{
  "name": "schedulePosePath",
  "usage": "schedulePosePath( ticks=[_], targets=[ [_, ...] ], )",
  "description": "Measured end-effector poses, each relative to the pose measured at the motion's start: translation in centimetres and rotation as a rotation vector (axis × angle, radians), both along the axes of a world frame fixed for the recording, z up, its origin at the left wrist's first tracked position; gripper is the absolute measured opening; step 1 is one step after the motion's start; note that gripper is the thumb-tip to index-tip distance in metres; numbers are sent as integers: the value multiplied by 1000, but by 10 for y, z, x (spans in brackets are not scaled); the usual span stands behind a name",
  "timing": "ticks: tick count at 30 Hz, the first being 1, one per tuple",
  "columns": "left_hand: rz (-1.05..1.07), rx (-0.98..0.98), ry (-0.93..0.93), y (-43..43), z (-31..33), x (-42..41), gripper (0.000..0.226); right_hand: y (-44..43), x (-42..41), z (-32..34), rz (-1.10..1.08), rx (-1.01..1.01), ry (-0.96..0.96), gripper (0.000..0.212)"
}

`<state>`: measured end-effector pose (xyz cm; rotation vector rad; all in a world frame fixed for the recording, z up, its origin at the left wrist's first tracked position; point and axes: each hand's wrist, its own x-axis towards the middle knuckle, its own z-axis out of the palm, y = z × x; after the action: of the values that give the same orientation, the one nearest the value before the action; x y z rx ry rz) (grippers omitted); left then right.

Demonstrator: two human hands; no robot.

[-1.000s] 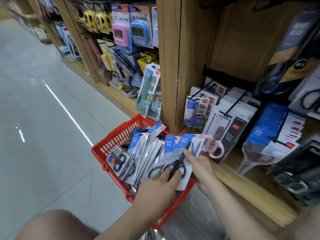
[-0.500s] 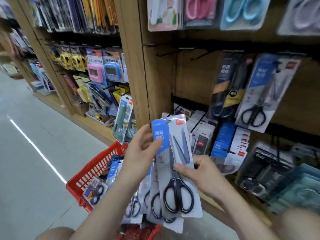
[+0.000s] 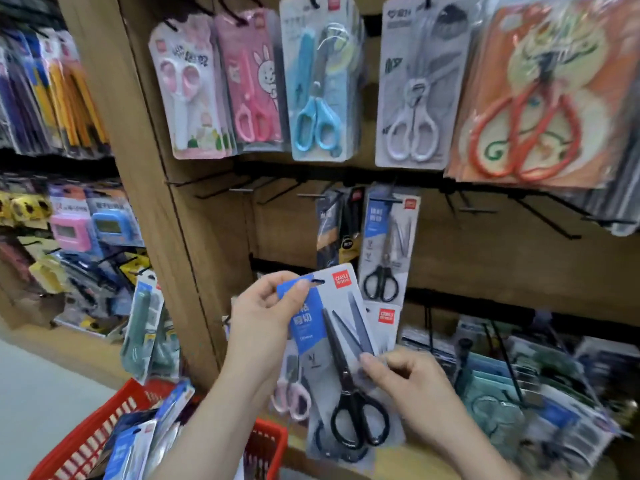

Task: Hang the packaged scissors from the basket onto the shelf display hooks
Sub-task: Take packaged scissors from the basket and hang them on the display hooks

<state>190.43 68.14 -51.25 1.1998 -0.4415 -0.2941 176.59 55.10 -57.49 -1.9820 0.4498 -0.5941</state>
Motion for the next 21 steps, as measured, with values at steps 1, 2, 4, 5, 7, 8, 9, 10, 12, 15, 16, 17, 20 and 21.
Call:
schedulePosePath(
  ticks=[1,2,4,5,7,8,9,10,12,15,16,17,20,21],
  targets=[
    [-19,-5,-3,-9,4,0,14,-8,-1,0,-33,3,-22,61],
    [-35,-8,0,-18,8,-1,13,-16,-2,0,-66,8,-47,46],
    [-66,4,14,-38,14,-1,9,-28,-3,1,-130,-4,-77,27],
    [-76,19,14,-48,17,-1,8,-32,-4,1,-161,-5,-91,25],
    [-86,60,-19,-69,22,-1,11,-38,-2,0,-206,29,-98,26],
    [-89,80,-42,-79,24,0,14,-40,-1,1,-218,55,-107,26],
    [-91,94,-65,-87,28,0,16,-43,1,1,-226,82,-121,25],
    [-89,102,-88,-95,31,1,18,-45,3,2,-228,106,-140,24],
    [-64,110,-129,-106,38,4,19,-52,6,3,-218,148,-163,25],
    [-24,143,-168,-115,47,13,17,-65,9,-5,-178,207,-131,34],
    [-24,164,-191,-116,49,15,16,-69,9,-9,-163,220,-101,36],
    [-31,183,-212,-118,50,17,15,-71,8,-13,-152,221,-60,38],
    [-44,211,-230,-123,49,21,14,-73,7,-22,-110,166,23,31],
    [-42,217,-224,-125,49,21,15,-73,7,-25,-103,139,39,26]
  ],
)
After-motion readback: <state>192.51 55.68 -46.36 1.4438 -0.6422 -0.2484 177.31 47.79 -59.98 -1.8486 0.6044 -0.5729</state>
